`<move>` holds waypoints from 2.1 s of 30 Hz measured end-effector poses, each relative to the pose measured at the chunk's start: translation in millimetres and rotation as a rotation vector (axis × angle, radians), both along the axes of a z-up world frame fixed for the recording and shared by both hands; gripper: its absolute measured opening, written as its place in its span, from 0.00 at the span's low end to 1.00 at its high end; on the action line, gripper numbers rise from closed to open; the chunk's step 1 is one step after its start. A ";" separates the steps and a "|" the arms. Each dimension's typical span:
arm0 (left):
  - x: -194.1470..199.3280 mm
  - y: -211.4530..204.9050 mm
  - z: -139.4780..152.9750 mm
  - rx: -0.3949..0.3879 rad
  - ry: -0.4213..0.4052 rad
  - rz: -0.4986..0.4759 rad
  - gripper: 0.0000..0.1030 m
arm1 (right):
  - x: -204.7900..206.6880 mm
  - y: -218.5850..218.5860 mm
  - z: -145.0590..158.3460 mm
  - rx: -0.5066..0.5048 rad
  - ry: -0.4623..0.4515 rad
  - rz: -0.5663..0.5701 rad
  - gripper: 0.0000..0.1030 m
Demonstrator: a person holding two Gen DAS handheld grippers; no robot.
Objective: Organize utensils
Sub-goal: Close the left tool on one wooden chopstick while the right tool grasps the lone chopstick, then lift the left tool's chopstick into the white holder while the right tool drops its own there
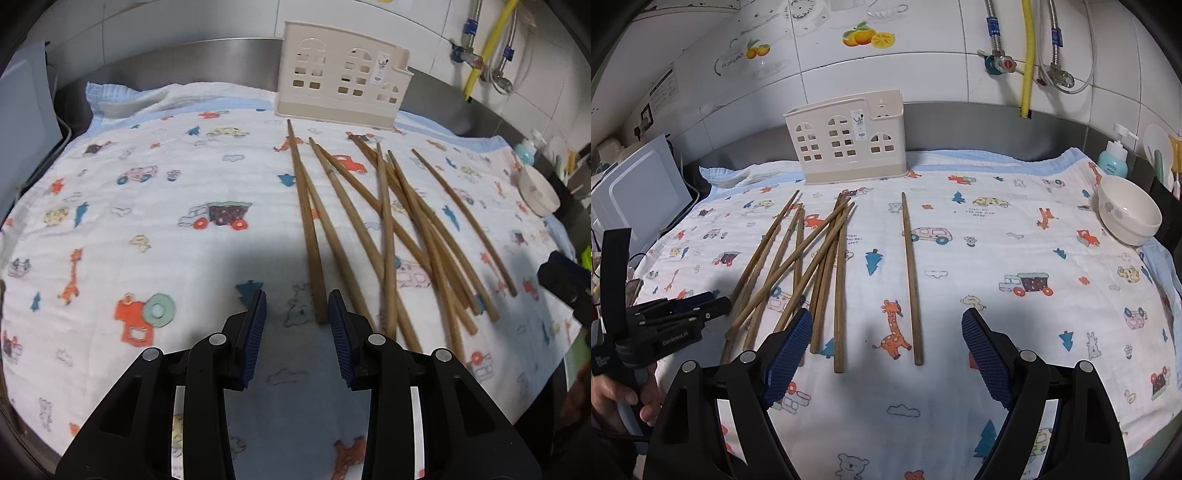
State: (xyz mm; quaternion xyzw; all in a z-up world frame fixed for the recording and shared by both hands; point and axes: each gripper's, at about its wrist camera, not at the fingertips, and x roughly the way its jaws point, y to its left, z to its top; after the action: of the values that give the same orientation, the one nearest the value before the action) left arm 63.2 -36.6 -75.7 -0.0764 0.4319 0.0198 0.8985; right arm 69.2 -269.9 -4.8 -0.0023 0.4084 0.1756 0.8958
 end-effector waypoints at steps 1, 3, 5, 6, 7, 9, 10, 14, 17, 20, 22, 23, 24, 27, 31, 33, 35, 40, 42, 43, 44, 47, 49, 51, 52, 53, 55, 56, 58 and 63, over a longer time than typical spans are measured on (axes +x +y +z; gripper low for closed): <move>1.7 -3.0 -0.8 0.014 -0.003 -0.007 0.32 | 0.7 -0.1 -0.7 0.001 0.002 0.000 0.78; 4.7 -5.7 -2.3 0.030 -0.011 -0.007 0.32 | 1.4 -0.4 -2.0 0.003 0.005 0.002 0.77; 8.1 -5.5 -1.9 0.026 -0.015 -0.008 0.27 | 2.5 -0.9 -3.3 0.004 0.009 0.003 0.78; 9.9 -4.5 -2.1 0.026 -0.016 -0.007 0.23 | 3.1 -1.1 -4.2 0.005 0.011 0.004 0.77; 12.4 -2.5 -2.4 0.022 -0.019 -0.005 0.20 | 3.7 -0.9 -5.2 0.006 0.013 0.004 0.77; 16.5 2.3 -2.1 0.006 -0.021 0.002 0.15 | 4.8 -1.0 -7.8 0.005 0.018 0.004 0.77; 17.9 4.5 -2.5 -0.001 -0.021 0.005 0.14 | 5.9 -1.3 -9.5 0.006 0.022 0.003 0.75; 17.0 7.2 -3.2 -0.040 -0.032 0.006 0.13 | 9.1 -2.4 -15.5 0.009 0.040 0.000 0.66; 17.6 -0.3 -4.3 -0.008 -0.036 -0.023 0.13 | 12.2 -3.3 -20.8 0.014 0.052 0.000 0.55; 22.2 1.5 -4.0 -0.016 -0.033 -0.033 0.14 | 16.6 -4.0 -26.0 0.013 0.066 -0.003 0.43; 23.9 7.0 -4.1 -0.053 -0.034 -0.033 0.14 | 18.9 -4.2 -28.6 0.005 0.069 -0.006 0.38; 24.1 8.1 -4.2 -0.062 -0.035 -0.039 0.14 | 19.9 -4.3 -30.7 -0.001 0.072 -0.009 0.33; 24.4 8.3 -4.2 -0.062 -0.034 -0.045 0.14 | 20.9 -4.4 -32.4 -0.005 0.076 -0.010 0.31; 24.5 8.1 -4.9 -0.059 -0.036 -0.056 0.13 | 22.8 -3.6 -37.9 -0.016 0.089 -0.011 0.23; 25.6 11.0 -4.9 -0.064 -0.031 -0.059 0.07 | 21.8 1.3 -44.3 -0.062 0.090 -0.013 0.21; 25.2 13.8 -4.8 -0.080 -0.032 -0.063 0.06 | 21.6 1.3 -44.8 -0.075 0.084 -0.022 0.17; 24.1 15.6 -4.6 -0.084 -0.034 -0.068 0.06 | 22.2 -0.5 -45.2 -0.089 0.078 -0.033 0.07; 17.4 20.6 0.7 -0.092 -0.055 -0.076 0.05 | 17.5 -1.2 -37.0 -0.098 0.050 -0.033 0.07; 13.9 23.3 6.7 -0.099 -0.068 -0.083 0.05 | 14.0 -1.1 -27.3 -0.094 0.024 -0.033 0.06; 11.8 24.8 9.9 -0.100 -0.077 -0.086 0.05 | 11.9 -1.3 -20.8 -0.095 0.007 -0.032 0.06; 9.6 26.0 14.2 -0.100 -0.088 -0.087 0.05 | 9.8 -1.0 -11.7 -0.093 -0.017 -0.028 0.06; 4.6 30.4 26.2 -0.121 -0.116 -0.096 0.05 | 7.9 0.6 15.0 -0.088 -0.082 -0.018 0.06; 2.5 33.2 36.4 -0.130 -0.137 -0.110 0.05 | 9.9 0.4 32.9 -0.078 -0.119 -0.010 0.06; 1.1 35.5 47.7 -0.128 -0.164 -0.119 0.05 | 14.3 -0.5 54.3 -0.065 -0.160 0.001 0.06; 0.4 36.7 56.8 -0.126 -0.186 -0.129 0.05 | 17.7 -0.1 65.5 -0.060 -0.180 0.011 0.06; 0.4 37.7 63.1 -0.121 -0.202 -0.134 0.05 | 21.2 1.0 76.4 -0.058 -0.199 0.021 0.06; 1.6 38.5 75.7 -0.099 -0.236 -0.144 0.05 | 27.4 3.8 93.6 -0.053 -0.227 0.043 0.06; 3.2 39.4 81.2 -0.093 -0.250 -0.147 0.05 | 31.8 5.9 102.3 -0.048 -0.235 0.060 0.06; 8.0 42.7 91.3 -0.096 -0.269 -0.151 0.05 | 40.6 10.2 114.4 -0.045 -0.241 0.087 0.06; 21.5 44.3 113.5 -0.069 -0.313 -0.171 0.05 | 69.1 19.1 136.8 -0.034 -0.234 0.134 0.06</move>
State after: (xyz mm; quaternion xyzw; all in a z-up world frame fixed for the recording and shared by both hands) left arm 84.7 7.8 37.9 -0.0726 0.2923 -0.0836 0.9499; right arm 138.3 -250.8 132.0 -0.0651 0.3030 0.2264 0.9234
